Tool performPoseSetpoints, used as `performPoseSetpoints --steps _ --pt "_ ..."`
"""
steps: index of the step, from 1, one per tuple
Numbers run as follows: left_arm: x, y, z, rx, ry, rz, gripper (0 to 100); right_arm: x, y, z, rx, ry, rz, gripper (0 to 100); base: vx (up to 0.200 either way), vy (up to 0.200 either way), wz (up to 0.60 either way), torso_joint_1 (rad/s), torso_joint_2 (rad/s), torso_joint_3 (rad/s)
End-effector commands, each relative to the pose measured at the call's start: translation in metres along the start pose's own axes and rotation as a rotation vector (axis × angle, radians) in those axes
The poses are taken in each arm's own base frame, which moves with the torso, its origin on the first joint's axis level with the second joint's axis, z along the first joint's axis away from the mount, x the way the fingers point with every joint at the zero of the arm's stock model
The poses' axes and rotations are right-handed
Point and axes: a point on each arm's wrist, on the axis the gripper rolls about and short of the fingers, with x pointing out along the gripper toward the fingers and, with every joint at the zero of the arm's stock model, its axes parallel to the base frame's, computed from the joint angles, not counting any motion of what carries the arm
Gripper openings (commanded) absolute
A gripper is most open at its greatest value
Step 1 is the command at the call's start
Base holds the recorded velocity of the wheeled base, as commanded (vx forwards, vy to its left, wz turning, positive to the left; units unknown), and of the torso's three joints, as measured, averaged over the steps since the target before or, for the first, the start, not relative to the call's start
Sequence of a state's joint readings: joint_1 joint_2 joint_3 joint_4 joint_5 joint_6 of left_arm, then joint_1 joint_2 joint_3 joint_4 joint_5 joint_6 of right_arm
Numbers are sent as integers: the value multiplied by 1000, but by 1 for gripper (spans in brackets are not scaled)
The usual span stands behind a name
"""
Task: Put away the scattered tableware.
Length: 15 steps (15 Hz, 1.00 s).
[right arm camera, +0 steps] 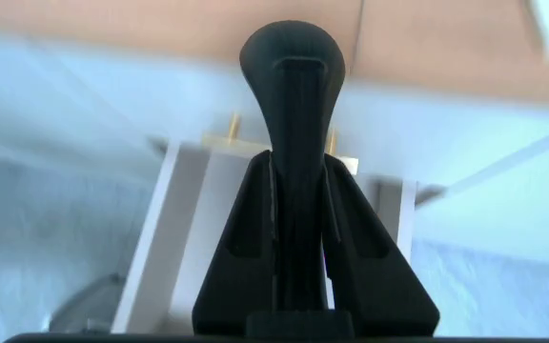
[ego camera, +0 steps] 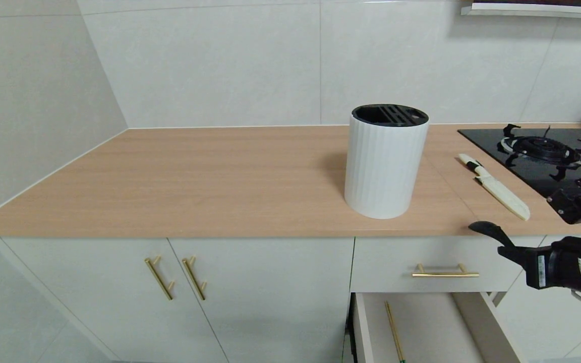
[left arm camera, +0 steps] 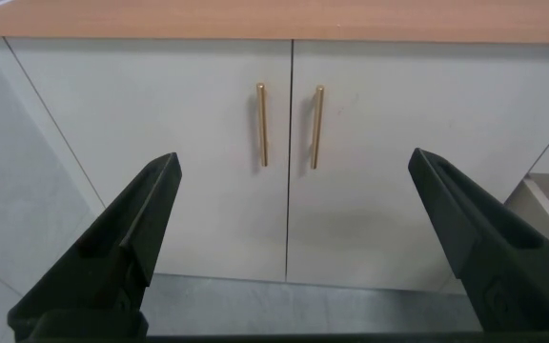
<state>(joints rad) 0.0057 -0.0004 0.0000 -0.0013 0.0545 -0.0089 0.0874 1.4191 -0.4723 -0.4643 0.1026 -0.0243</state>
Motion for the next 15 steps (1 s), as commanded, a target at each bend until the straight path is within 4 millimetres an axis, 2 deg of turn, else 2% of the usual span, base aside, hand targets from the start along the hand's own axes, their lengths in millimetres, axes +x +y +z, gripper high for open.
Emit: performPoseSetpoints --steps 1,5,8,15 --pt "0 0 0 0 0 1 100 -18 4 -13 -27 -7 10 0 0 0 0 0 0 0" --pt "0 0 0 0 0 1 100 -17 11 -25 -55 39 50 0 0 0 0 -79 190 116" --pt "0 0 0 0 0 1 100 -14 19 -33 -74 81 94 0 0 0 0 -170 448 268" --pt "0 0 0 0 0 1 100 8 24 -54 -78 225 142 0 0 0 0 -164 466 301"
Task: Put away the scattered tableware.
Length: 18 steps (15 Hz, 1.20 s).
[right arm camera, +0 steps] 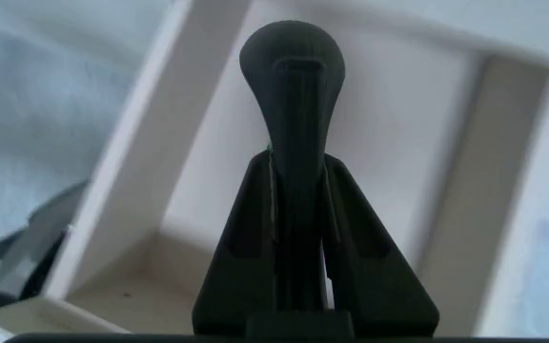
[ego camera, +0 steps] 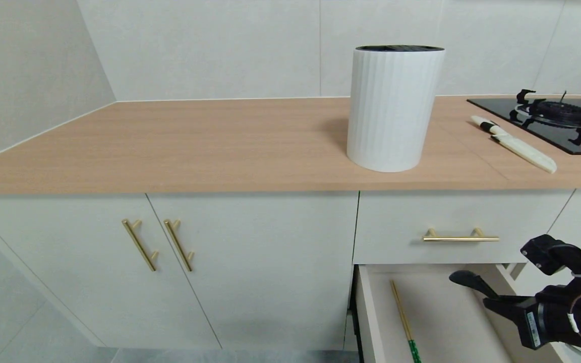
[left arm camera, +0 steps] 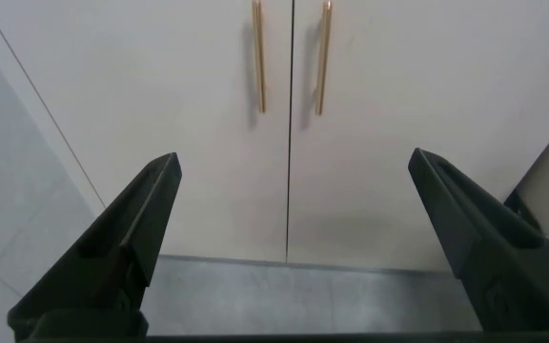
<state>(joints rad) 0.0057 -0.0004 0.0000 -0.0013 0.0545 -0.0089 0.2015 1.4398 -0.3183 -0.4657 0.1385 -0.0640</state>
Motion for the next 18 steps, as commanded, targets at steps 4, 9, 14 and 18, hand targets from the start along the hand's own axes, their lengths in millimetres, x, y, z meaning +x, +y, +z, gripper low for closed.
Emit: performPoseSetpoints --steps 4,9,14,18 --pt "0 0 0 0 0 1 100 28 -2 -14 8 139 9 0 0 0 0 -118 454 327" --pt "0 0 0 0 0 1 100 30 -3 -12 7 130 4 0 0 0 0 -38 226 169" --pt "0 0 0 0 0 1 100 75 -11 -17 106 234 -119 0 0 0 0 0 0 0" --pt "0 0 0 0 0 1 100 122 -17 -42 138 271 -179 0 0 0 0 0 0 0"
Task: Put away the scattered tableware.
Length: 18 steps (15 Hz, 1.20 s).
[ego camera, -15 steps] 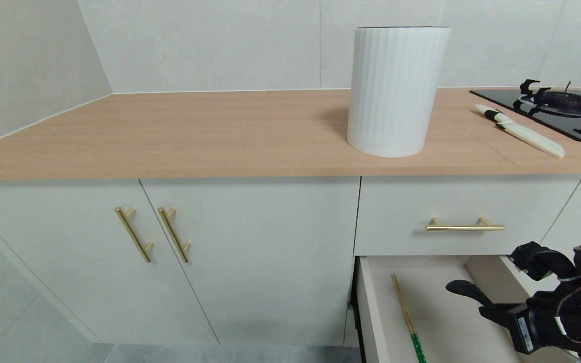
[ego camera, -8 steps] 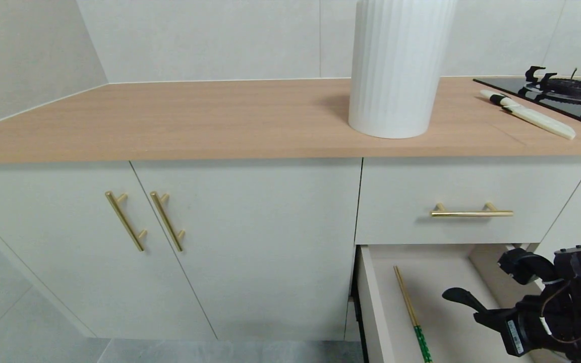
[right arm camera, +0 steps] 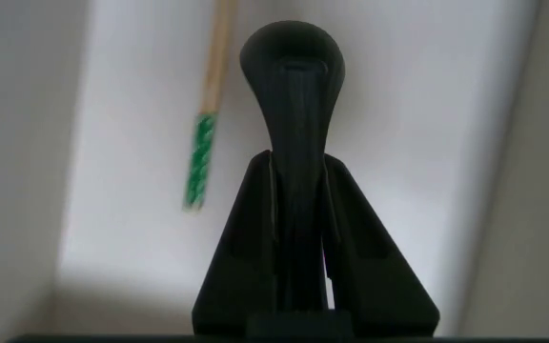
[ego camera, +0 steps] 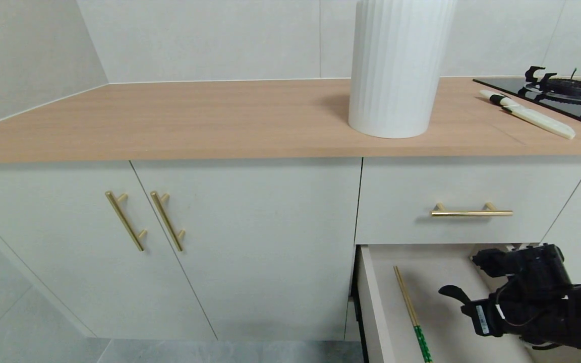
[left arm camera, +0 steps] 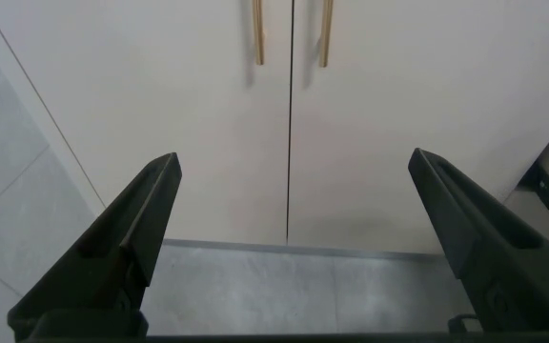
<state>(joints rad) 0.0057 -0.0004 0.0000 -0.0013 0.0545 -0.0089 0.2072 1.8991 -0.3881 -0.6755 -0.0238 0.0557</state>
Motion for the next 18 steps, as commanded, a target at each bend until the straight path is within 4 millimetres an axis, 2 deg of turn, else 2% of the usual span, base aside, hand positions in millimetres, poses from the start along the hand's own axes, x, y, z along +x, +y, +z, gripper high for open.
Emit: performPoseSetpoints --steps 1,4,7,15,16,18 --pt "0 0 0 0 0 1 100 51 2 -27 29 64 -51 0 0 0 0 0 0 0" --pt "0 0 0 0 0 1 100 77 2 -45 31 -12 -109 0 0 0 0 0 0 0" --pt "0 0 0 0 0 1 100 86 1 -54 28 -74 -120 0 0 0 0 0 0 0" --pt "0 0 0 0 0 1 100 87 3 -54 25 -87 -144 0 0 0 0 0 0 0" --pt "0 0 0 0 0 1 100 87 3 -53 25 -90 -144 100 0 0 0 0 0 0" --pt "0 0 0 0 0 1 100 86 3 -52 25 -103 -142 100 0 0 0 0 0 0"
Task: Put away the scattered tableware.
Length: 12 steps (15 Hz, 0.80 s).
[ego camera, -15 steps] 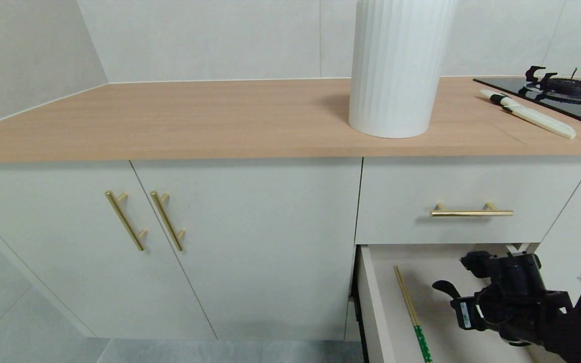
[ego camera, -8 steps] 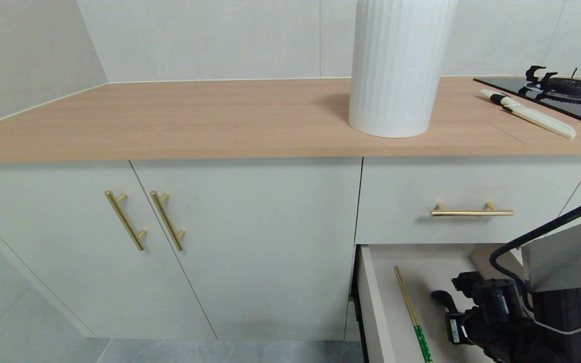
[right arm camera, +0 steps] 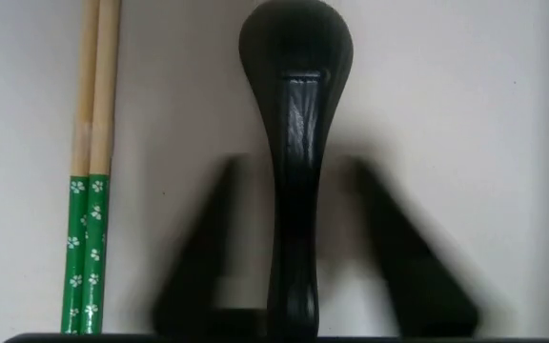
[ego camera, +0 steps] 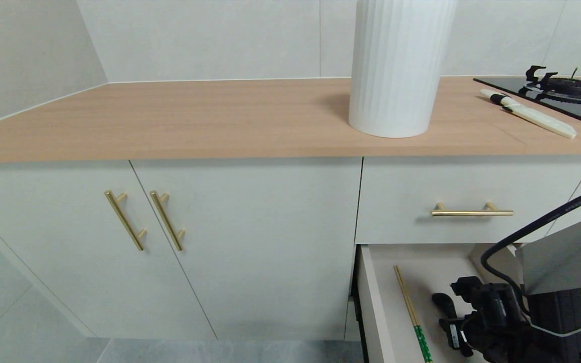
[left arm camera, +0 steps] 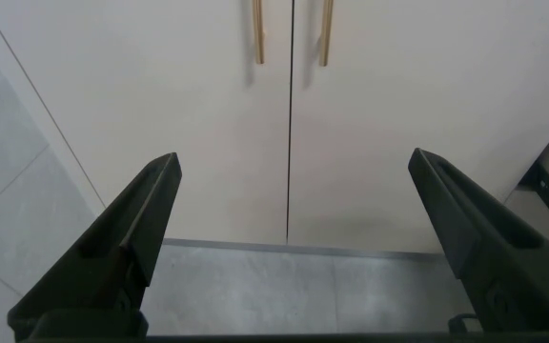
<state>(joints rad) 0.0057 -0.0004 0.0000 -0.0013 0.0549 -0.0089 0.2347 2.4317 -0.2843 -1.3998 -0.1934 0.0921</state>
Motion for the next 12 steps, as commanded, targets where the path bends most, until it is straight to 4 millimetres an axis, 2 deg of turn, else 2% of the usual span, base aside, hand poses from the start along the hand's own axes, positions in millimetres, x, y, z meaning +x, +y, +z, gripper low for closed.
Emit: performPoseSetpoints --steps 1,5,10,12 --pt "0 0 0 0 0 1 100 -2 0 0 0 -4 2 100 0 0 0 0 0 0" --pt "0 0 0 0 0 1 100 -18 -2 16 13 -85 8 100 0 0 0 0 0 0" --pt "0 0 0 0 0 1 100 -72 -9 60 28 -153 18 100 0 0 0 0 0 0" --pt "0 0 0 0 0 1 100 -106 -14 82 32 -142 19 100 0 0 0 0 0 0"
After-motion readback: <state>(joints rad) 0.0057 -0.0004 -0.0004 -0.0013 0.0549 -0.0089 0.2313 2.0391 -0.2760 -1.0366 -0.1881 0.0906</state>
